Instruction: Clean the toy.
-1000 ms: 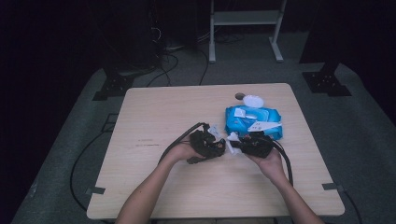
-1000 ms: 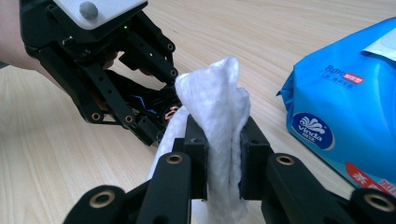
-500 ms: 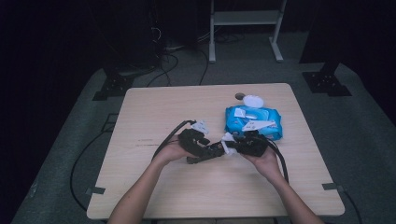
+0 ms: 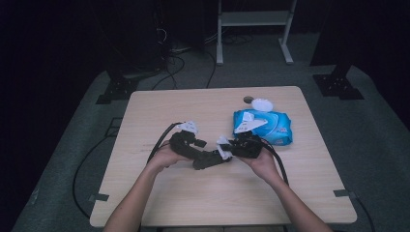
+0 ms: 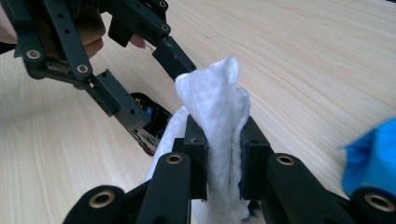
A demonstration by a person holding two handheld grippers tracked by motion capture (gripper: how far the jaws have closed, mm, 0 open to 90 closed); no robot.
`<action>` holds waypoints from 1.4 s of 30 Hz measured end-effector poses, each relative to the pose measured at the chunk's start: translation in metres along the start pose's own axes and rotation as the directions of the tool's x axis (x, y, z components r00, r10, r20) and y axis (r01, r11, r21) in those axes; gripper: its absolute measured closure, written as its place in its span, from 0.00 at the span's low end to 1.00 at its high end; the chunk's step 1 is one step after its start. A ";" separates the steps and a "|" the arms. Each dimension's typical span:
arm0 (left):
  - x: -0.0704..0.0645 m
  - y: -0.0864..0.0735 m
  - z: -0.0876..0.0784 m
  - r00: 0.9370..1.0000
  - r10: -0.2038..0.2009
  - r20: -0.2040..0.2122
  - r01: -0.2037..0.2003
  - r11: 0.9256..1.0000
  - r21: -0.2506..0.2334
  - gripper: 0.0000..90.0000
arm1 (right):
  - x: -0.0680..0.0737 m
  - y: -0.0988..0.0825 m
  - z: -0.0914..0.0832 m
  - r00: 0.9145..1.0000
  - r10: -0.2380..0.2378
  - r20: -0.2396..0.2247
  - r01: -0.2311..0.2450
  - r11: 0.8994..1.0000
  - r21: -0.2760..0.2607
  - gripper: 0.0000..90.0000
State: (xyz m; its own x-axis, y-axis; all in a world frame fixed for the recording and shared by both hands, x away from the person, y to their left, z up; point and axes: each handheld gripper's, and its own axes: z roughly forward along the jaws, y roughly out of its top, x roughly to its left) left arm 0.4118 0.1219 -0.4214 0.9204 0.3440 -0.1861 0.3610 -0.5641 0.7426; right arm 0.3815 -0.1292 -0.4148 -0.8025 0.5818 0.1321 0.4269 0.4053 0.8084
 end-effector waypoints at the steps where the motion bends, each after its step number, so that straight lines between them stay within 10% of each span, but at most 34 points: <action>1: 0.001 -0.001 -0.001 1.000 -0.003 0.006 0.003 1.000 -0.006 0.47 | 0.002 0.001 0.004 1.000 -0.004 0.000 0.004 1.000 0.007 0.85; 13: 0.004 -0.007 0.003 0.999 -0.035 0.032 0.034 0.999 0.026 0.46 | 0.004 -0.001 0.012 1.000 -0.029 0.000 0.029 0.999 0.032 0.85; 27: -0.011 -0.048 0.015 0.994 0.082 -0.073 -0.087 0.995 -0.057 0.54 | 0.004 -0.003 0.012 0.999 -0.033 -0.002 0.033 0.999 0.025 0.85; 42: -0.018 -0.054 0.033 0.980 0.164 -0.113 -0.165 0.986 0.006 0.72 | 0.006 -0.005 0.010 0.999 -0.049 0.004 0.049 0.999 0.020 0.85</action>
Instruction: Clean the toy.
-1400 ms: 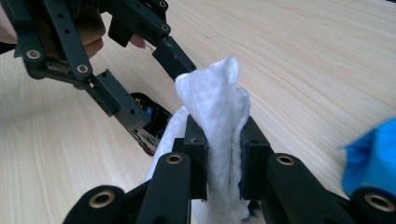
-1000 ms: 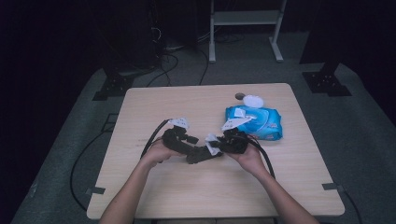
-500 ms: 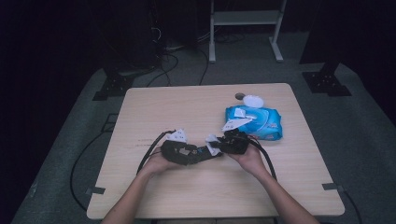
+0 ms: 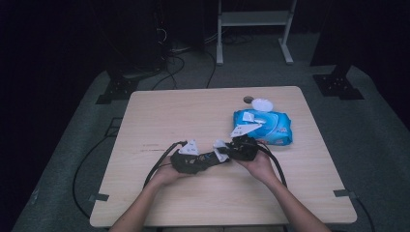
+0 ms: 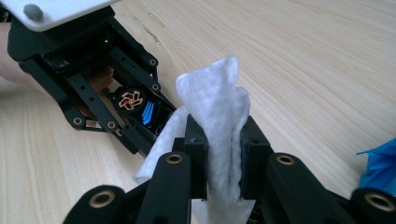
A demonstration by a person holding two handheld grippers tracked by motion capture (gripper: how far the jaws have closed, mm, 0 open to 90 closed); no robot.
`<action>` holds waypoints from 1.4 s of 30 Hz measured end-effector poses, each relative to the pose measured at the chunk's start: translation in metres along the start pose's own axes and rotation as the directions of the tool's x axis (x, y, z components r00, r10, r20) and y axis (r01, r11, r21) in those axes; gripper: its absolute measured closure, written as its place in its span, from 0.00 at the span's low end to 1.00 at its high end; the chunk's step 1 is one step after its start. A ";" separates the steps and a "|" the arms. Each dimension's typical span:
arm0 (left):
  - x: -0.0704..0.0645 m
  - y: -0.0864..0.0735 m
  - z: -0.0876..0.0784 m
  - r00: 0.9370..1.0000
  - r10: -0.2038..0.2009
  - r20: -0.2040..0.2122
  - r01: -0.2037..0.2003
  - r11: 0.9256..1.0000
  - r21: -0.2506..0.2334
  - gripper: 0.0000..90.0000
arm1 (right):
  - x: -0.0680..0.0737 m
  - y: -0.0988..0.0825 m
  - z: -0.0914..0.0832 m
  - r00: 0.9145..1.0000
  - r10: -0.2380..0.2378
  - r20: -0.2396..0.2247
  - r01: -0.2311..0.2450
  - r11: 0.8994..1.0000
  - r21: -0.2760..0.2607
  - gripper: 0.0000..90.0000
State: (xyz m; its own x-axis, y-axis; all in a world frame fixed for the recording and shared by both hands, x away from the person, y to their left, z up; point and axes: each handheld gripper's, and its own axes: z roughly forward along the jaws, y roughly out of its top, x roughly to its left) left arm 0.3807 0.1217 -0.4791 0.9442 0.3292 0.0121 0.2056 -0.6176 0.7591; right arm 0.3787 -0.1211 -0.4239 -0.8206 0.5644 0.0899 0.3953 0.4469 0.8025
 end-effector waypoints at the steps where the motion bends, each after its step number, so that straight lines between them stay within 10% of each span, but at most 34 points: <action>1: -0.002 0.000 0.000 1.000 0.024 -0.016 -0.024 1.000 0.001 0.72 | 0.000 0.000 0.000 1.000 -0.002 0.002 0.002 1.000 -0.001 0.85; 12: -0.012 -0.004 -0.012 1.000 -0.003 -0.029 0.004 1.000 0.006 0.53 | 0.011 -0.010 -0.008 0.999 -0.040 0.015 0.040 0.999 -0.025 0.85; 42: -0.034 -0.001 -0.006 0.993 0.117 -0.030 -0.115 0.992 0.057 0.23 | 0.025 -0.041 -0.021 0.996 -0.078 0.037 0.077 0.996 0.034 0.85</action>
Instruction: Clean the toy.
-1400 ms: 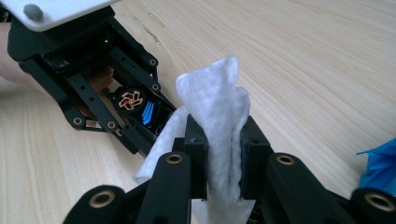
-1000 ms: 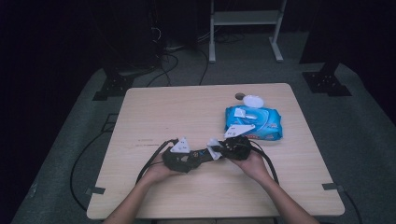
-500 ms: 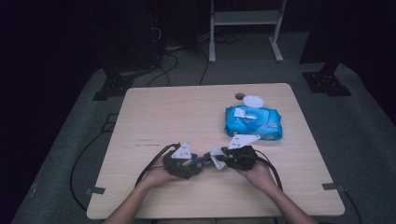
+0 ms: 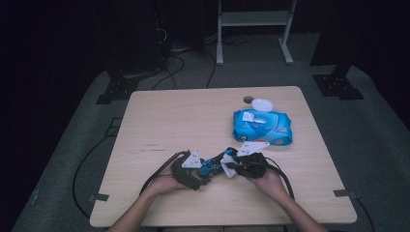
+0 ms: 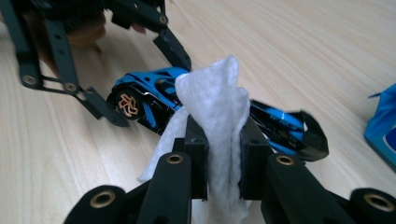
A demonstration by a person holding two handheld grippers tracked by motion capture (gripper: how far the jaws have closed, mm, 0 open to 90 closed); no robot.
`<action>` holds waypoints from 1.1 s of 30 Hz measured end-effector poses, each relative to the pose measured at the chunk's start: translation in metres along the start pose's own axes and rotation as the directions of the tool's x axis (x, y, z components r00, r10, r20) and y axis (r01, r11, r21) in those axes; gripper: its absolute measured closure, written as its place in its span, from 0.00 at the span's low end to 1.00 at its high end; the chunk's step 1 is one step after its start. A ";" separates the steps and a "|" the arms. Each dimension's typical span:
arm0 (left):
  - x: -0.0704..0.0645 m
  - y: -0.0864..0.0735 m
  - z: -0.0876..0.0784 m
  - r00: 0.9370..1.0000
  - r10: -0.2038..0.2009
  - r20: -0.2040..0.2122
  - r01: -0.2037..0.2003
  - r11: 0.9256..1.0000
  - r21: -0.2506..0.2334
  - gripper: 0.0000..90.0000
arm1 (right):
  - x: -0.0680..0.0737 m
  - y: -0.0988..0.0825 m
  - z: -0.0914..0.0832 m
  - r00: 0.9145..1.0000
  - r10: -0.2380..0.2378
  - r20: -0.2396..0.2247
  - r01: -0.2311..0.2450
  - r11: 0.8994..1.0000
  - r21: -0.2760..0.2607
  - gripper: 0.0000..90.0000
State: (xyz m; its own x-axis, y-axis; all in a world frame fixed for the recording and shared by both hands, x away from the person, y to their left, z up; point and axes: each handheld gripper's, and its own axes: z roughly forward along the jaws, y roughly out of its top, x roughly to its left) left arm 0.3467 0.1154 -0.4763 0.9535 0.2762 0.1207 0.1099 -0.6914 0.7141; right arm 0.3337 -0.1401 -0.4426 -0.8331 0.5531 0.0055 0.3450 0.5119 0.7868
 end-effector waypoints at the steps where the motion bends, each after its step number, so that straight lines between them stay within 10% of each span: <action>1: 0.000 0.000 0.000 1.000 0.001 -0.001 -0.001 1.000 0.000 0.22 | -0.001 -0.001 0.001 1.000 0.003 0.000 -0.003 1.000 0.002 0.85; 20: 0.022 -0.001 0.004 0.995 -0.036 -0.090 0.035 0.999 -0.007 0.24 | -0.014 0.001 0.028 0.998 0.055 0.002 -0.055 0.998 0.039 0.86; 33: 0.020 0.003 -0.009 0.994 -0.043 -0.099 0.036 0.997 -0.066 0.24 | -0.024 -0.003 0.002 0.996 0.091 0.011 -0.091 0.996 0.001 0.85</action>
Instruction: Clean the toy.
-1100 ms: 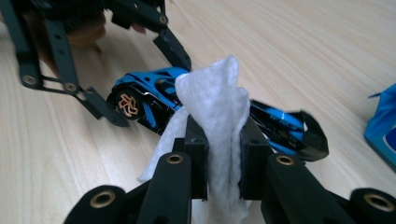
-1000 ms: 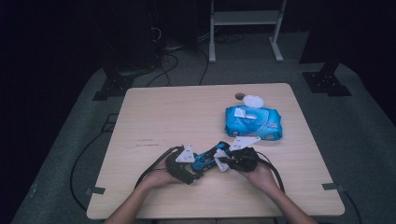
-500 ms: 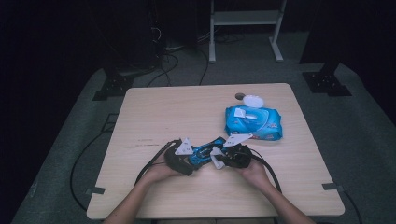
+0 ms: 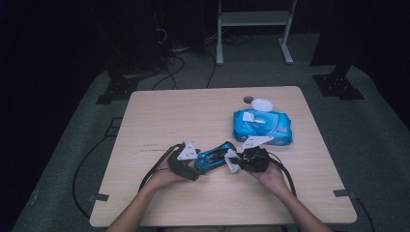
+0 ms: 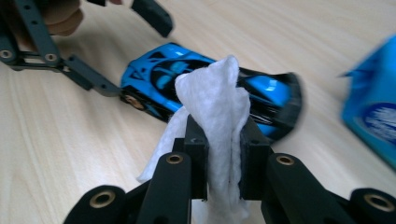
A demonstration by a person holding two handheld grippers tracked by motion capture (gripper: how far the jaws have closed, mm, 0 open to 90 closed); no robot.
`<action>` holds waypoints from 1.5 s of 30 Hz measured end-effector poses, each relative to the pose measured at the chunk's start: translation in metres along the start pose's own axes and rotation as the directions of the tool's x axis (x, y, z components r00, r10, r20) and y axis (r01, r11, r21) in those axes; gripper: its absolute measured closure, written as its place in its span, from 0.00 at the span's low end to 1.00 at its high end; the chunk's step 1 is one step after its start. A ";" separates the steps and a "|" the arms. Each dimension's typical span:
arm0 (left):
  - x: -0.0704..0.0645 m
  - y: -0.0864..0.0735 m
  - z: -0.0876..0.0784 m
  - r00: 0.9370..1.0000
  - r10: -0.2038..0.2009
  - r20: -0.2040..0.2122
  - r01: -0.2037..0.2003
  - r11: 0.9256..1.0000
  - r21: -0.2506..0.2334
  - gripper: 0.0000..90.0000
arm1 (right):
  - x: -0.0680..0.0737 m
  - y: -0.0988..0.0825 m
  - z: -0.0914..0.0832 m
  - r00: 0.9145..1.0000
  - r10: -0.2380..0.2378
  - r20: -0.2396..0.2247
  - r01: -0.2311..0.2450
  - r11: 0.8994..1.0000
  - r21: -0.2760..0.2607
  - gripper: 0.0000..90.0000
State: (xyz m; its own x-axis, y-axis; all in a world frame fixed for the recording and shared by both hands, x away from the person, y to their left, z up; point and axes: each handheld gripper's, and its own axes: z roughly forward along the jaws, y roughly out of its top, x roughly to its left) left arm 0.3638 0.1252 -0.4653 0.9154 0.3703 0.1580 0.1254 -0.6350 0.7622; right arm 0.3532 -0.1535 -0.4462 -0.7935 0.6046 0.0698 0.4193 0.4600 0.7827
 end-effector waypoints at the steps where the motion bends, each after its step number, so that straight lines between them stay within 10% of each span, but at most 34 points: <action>1: 0.000 0.000 -0.001 1.000 -0.002 0.002 0.002 1.000 -0.001 0.24 | -0.003 0.000 -0.004 1.000 0.002 0.008 -0.002 1.000 0.000 0.85; 15: 0.005 -0.004 -0.010 1.000 -0.028 -0.013 0.028 1.000 -0.008 0.21 | -0.046 -0.035 -0.051 0.989 0.085 0.122 -0.090 0.996 0.029 0.84; 19: 0.005 -0.006 -0.013 0.999 -0.034 -0.014 0.034 0.999 -0.011 0.21 | -0.057 -0.049 -0.052 0.982 0.123 0.144 -0.133 0.989 0.062 0.67; 26: 0.007 -0.009 -0.018 0.999 -0.048 -0.020 0.047 0.999 -0.019 0.20 | -0.066 -0.062 -0.063 0.979 0.179 0.097 -0.184 0.982 0.049 0.47; 45: 0.007 -0.015 -0.029 0.997 -0.074 -0.035 0.073 0.997 -0.040 0.19 | -0.072 -0.078 -0.096 0.972 0.211 0.103 -0.212 0.977 -0.003 0.43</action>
State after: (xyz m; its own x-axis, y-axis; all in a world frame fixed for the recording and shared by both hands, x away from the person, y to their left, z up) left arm 0.3567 0.1572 -0.4575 0.8895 0.4401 0.1229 0.1765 -0.5789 0.7961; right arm 0.3353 -0.2958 -0.4530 -0.6375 0.7516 0.1694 0.5766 0.3197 0.7518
